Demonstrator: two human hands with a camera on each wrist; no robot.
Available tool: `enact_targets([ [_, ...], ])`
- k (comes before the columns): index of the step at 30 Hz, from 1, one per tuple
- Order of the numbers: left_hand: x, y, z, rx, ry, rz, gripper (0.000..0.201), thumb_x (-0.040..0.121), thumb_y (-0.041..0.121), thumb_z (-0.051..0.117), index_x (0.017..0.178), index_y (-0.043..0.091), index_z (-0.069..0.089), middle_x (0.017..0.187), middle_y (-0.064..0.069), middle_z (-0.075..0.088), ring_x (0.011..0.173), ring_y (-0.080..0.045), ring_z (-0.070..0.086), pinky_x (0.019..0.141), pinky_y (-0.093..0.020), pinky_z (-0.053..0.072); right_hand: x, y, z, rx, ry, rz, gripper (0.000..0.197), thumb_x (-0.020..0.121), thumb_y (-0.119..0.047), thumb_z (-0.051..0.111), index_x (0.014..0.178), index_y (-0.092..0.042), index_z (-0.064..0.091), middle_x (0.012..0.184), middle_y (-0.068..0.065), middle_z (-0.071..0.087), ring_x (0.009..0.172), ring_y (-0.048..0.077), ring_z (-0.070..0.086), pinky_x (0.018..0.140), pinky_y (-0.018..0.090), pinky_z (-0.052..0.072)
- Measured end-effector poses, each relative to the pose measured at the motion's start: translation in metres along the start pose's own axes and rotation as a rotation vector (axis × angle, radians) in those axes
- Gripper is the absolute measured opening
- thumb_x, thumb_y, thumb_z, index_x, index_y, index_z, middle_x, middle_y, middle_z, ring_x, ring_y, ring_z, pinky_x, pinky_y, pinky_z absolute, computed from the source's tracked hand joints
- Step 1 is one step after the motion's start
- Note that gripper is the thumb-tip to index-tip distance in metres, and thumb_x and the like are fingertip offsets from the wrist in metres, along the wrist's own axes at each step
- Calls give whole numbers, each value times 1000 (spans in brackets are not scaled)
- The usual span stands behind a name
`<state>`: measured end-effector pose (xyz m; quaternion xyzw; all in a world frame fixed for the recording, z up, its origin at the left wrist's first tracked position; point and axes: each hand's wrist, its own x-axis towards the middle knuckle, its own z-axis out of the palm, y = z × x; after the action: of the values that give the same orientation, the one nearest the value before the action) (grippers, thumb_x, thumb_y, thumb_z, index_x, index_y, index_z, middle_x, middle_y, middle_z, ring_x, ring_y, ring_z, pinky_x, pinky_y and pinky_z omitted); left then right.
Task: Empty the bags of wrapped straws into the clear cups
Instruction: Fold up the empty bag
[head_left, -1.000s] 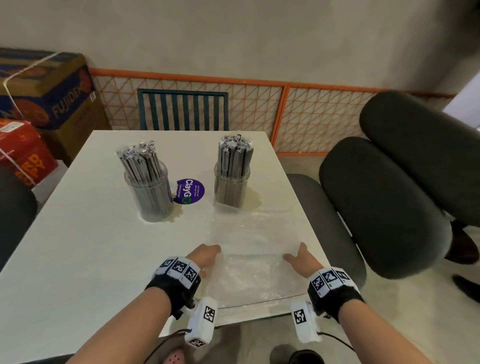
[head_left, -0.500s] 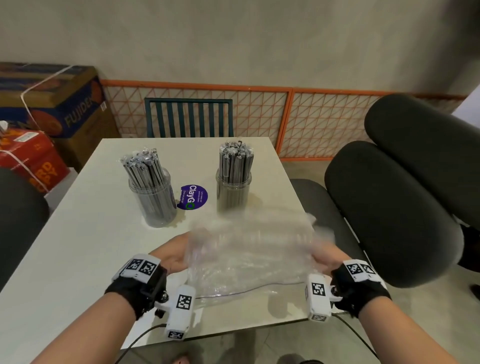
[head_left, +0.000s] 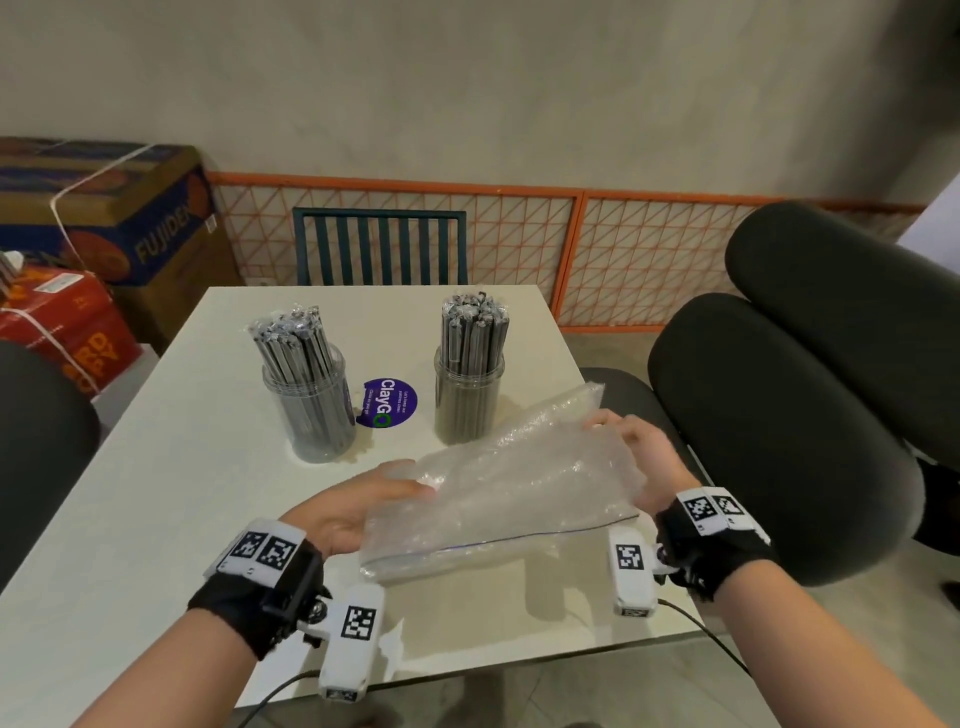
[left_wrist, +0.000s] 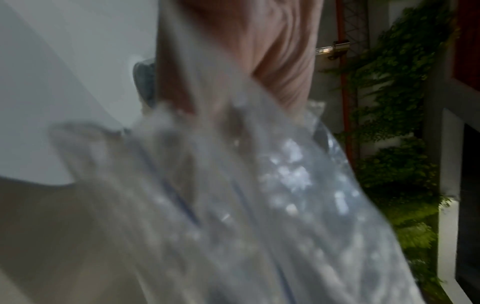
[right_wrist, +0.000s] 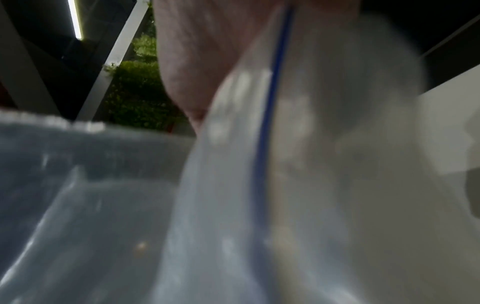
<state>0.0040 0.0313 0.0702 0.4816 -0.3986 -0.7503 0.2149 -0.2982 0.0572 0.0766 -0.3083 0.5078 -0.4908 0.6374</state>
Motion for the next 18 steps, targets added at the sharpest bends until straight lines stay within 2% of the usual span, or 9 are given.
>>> enact_targets([
  [2, 2, 1, -5, 122, 77, 104, 52, 82, -4, 63, 122, 23, 44, 95, -5, 60, 79, -16, 61, 53, -21, 52, -3, 0, -8, 88, -27, 129, 45, 68, -49, 64, 97, -15, 60, 97, 11, 67, 88, 29, 66, 75, 39, 49],
  [4, 0, 3, -2, 216, 67, 211, 60, 80, -9, 63, 119, 30, 39, 105, -6, 52, 83, -19, 58, 61, -25, 54, -6, 6, -11, 12, -27, 284, 60, 80, -66, 48, 117, -20, 52, 118, 13, 60, 109, 33, 60, 84, 46, 48],
  [6, -1, 6, 5, 382, 55, 297, 59, 79, -11, 61, 113, 31, 38, 101, -4, 52, 78, -19, 59, 67, -33, 55, -11, 15, -2, -205, -85, 358, 51, 88, -57, 44, 126, -22, 41, 124, 8, 55, 102, 24, 65, 78, 41, 53],
  [8, 3, 9, 9, 587, 104, 388, 57, 81, -9, 58, 115, 31, 36, 93, -2, 53, 68, -17, 57, 59, -32, 52, -13, 22, 7, -386, -116, 406, 44, 92, -29, 57, 128, -18, 35, 117, 3, 57, 77, 12, 68, 58, 26, 55],
  [10, 8, 10, 12, 726, 146, 445, 55, 82, -6, 56, 114, 33, 35, 87, -5, 55, 60, -18, 53, 51, -29, 46, -10, 24, 7, -480, -134, 423, 46, 88, -12, 63, 128, -5, 42, 103, 5, 63, 67, 10, 67, 50, 22, 51],
  [12, 15, 6, 15, 843, 182, 457, 50, 83, -3, 55, 111, 33, 35, 85, -13, 58, 56, -18, 51, 48, -27, 42, -8, 19, 14, -702, -106, 372, 24, 87, -7, 62, 110, -5, 56, 84, 6, 63, 54, 10, 64, 44, 23, 48],
  [13, 18, 2, 19, 913, 206, 436, 46, 83, -1, 55, 109, 32, 35, 82, -16, 57, 56, -19, 49, 47, -25, 40, -7, 16, 19, -877, -20, 303, 20, 84, -7, 63, 104, -8, 58, 83, 8, 62, 57, 13, 63, 46, 26, 50],
  [16, 29, -4, 37, 963, 268, 259, 32, 83, 4, 52, 101, 26, 39, 82, -7, 51, 60, -19, 50, 43, -25, 42, 0, 15, 41, -1251, 316, 8, 17, 84, -6, 55, 100, -6, 50, 104, 16, 59, 95, 32, 59, 70, 32, 41],
  [18, 33, -2, 54, 768, 280, 197, 27, 84, 5, 50, 105, 20, 42, 92, -7, 51, 74, -22, 54, 48, -28, 47, 0, 24, 64, -1224, 459, -154, 20, 85, 1, 47, 105, -3, 45, 104, 20, 60, 99, 38, 57, 69, 32, 37],
])
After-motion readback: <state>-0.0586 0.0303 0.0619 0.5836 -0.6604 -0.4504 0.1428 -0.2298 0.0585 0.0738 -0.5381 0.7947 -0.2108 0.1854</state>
